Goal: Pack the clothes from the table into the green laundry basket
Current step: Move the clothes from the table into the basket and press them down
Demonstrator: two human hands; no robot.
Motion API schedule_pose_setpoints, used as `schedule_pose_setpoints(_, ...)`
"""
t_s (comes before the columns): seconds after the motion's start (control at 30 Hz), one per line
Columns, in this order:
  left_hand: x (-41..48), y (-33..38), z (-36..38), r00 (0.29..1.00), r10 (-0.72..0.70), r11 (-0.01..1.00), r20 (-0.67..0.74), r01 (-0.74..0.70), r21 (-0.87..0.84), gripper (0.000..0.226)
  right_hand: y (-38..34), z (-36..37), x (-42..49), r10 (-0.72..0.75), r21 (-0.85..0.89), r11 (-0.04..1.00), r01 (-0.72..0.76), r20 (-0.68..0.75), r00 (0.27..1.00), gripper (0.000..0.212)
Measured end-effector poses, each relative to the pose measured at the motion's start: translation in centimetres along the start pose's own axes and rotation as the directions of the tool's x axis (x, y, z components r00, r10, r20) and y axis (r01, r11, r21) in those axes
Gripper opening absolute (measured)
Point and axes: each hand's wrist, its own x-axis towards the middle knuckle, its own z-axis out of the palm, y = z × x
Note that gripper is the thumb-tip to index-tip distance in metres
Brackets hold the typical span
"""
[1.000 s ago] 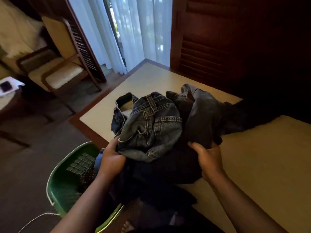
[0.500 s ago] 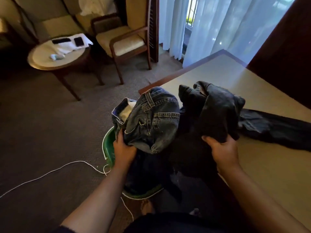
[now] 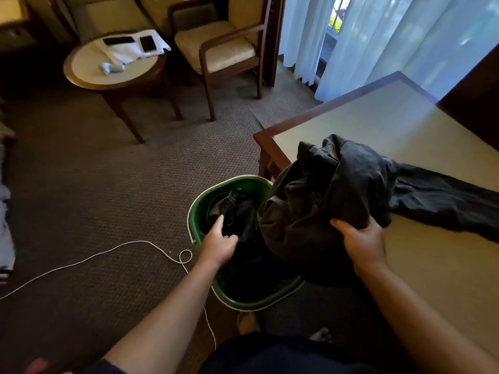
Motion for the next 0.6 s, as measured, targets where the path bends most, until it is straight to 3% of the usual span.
schedule_pose_setpoints(0.2, -1.6, 4.2, 3.2, 0.946, 0.257, 0.964, 0.197, -0.236, -0.125, 0.077, -0.2, -0.4, -0.3, -0.028, -0.023, 0.999, 0.027, -0.027, 0.999, 0.054)
schedule_pose_setpoints(0.4, -3.1, 10.4, 8.3, 0.775, 0.554, 0.791, 0.303, -0.604, 0.097, 0.086, -0.3, -2.9, -1.1, -0.063, 0.063, 0.996, 0.069, -0.098, 0.993, 0.039)
schedule_pose_setpoints(0.5, -3.8, 13.2, 11.2, 0.743, 0.589, 0.731, 0.318, -0.658, 0.181, 0.096, 0.1, -5.6, -0.8, -0.01, 0.104, 0.994, 0.012, -0.02, 1.0, 0.035)
schedule_pose_setpoints(0.57, -3.9, 15.1, 13.4, 0.787, 0.503, 0.794, 0.357, -0.584, 0.167, 0.11, 0.6, -7.8, 0.2, 0.023, 0.019, 1.0, -0.025, 0.06, 0.998, 0.04)
schedule_pose_setpoints(0.6, -4.0, 16.1, 14.6, 0.808, 0.441, 0.825, 0.39, -0.536, 0.178, 0.121, 0.8, -9.0, 1.0, 0.03, -0.054, 0.998, -0.025, 0.088, 0.996, 0.053)
